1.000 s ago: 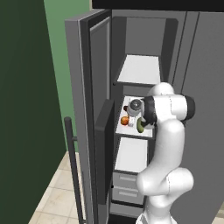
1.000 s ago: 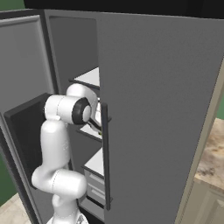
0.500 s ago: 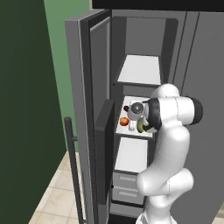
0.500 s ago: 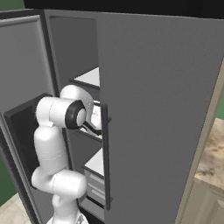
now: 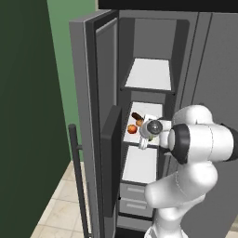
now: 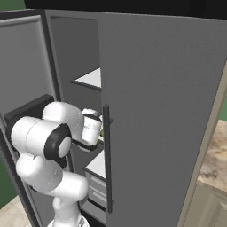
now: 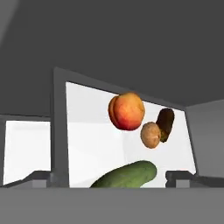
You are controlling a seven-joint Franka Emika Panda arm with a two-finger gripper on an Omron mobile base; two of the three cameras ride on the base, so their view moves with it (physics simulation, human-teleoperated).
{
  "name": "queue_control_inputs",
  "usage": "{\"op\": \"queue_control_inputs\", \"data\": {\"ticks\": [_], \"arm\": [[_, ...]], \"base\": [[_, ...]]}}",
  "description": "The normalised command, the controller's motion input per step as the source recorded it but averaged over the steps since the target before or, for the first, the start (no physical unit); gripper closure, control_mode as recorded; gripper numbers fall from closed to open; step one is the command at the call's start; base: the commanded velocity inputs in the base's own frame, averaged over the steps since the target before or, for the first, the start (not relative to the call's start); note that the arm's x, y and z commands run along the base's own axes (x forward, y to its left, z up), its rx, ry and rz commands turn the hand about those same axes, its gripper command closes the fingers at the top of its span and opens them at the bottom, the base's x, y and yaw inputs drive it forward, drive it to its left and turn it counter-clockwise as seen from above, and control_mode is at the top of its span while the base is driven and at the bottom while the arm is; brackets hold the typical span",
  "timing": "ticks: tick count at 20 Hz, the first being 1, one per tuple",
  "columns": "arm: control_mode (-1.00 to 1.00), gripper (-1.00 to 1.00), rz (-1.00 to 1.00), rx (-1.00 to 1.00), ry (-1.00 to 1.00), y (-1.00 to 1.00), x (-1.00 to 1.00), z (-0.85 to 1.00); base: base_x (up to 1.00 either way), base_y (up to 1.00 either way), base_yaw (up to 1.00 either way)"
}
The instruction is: Take the sweet potato and tangerine from the highest rack and move them to the second highest rack where the cucumber and peach are located, to maximize freezer space. Close the freezer door after rearranging.
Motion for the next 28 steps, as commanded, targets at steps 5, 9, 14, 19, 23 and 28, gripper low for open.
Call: {"op": "queue_control_inputs", "data": {"ticks": [5, 9, 14, 19, 23, 28], "arm": [[-1.00, -1.00, 0.00, 0.08, -0.01, 0.00, -0.92, 0.81], [-1.00, -1.00, 0.00, 0.09, 0.00, 0.00, -0.87, 0.99], [-1.00, -1.00, 0.00, 0.11, 0.08, 0.00, -0.73, 1.00], [-1.00, -1.00, 0.00, 0.07, 0.18, 0.00, -0.79, 0.86], [-1.00, -1.00, 0.00, 0.06, 0.30, 0.01, -0.78, 0.83], [-1.00, -1.00, 0.00, 0.09, 0.30, 0.13, -0.68, 0.95]], "base": [[0.00, 0.00, 0.00], [0.00, 0.00, 0.00], [0.00, 0.00, 0.00], [0.00, 0.00, 0.00], [0.00, 0.00, 0.00], [0.00, 0.00, 0.00]]}}
